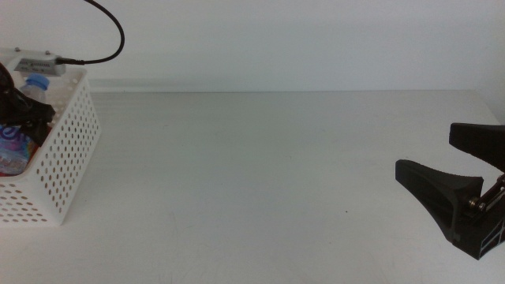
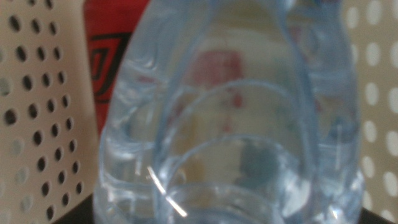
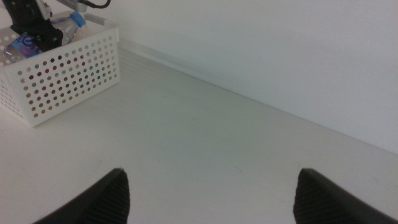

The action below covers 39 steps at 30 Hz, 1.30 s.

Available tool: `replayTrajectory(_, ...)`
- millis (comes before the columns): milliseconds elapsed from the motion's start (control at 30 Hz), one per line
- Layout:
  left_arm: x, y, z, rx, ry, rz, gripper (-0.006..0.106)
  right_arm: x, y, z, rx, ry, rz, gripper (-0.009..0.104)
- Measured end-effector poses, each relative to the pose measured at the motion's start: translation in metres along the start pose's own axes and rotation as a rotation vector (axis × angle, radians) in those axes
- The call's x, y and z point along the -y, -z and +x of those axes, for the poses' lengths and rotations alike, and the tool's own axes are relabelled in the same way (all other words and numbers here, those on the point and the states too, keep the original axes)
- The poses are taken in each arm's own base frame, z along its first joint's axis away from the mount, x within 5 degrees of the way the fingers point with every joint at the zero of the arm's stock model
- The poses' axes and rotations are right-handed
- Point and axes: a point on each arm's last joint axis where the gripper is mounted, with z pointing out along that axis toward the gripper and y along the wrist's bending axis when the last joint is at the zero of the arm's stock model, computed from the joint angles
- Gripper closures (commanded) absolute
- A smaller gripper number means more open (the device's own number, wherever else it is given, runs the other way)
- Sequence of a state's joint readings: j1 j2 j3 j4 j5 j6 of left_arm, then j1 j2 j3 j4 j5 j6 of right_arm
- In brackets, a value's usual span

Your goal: Use arms to grab the bottles and put them into the dustbin to the left of the table.

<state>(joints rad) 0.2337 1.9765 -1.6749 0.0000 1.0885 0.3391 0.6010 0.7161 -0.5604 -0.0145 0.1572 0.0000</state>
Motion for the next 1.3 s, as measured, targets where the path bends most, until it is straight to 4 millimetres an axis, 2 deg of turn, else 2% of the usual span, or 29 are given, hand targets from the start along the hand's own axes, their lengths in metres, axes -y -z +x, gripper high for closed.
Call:
replayTrajectory(100,0.003,0.000,-0.001,0.011,-0.033,0.030,0.082,0.000,0.000,0.000,0.000,0.000,0.000,0.021)
replayTrajectory(333,0.005,0.000,-0.003,0.034,-0.042,0.051,0.038,0.000,0.000,0.000,0.000,0.000,0.000,0.021)
replayTrajectory(533,-0.002,0.001,-0.002,0.044,-0.019,0.047,0.012,0.000,0.000,0.000,0.000,0.000,0.000,0.021)
replayTrajectory(867,-0.008,0.006,-0.001,0.036,0.015,0.040,0.010,0.000,0.000,0.000,0.000,0.000,0.000,0.021)
replayTrajectory(1000,-0.002,0.032,0.001,0.084,0.063,0.077,0.010,0.000,0.000,0.000,-0.001,0.000,0.000,0.021)
replayTrajectory(1100,0.008,0.061,0.000,0.162,0.075,0.110,0.010,0.000,0.000,0.000,-0.001,0.000,0.000,0.021)
replayTrajectory(1167,0.018,0.078,0.003,0.209,0.077,0.139,0.010,0.000,0.000,0.000,-0.001,0.000,0.000,0.021)
replayTrajectory(1300,0.045,0.097,0.014,0.284,0.038,0.181,0.010,0.000,0.000,0.000,-0.001,0.000,0.000,0.021)
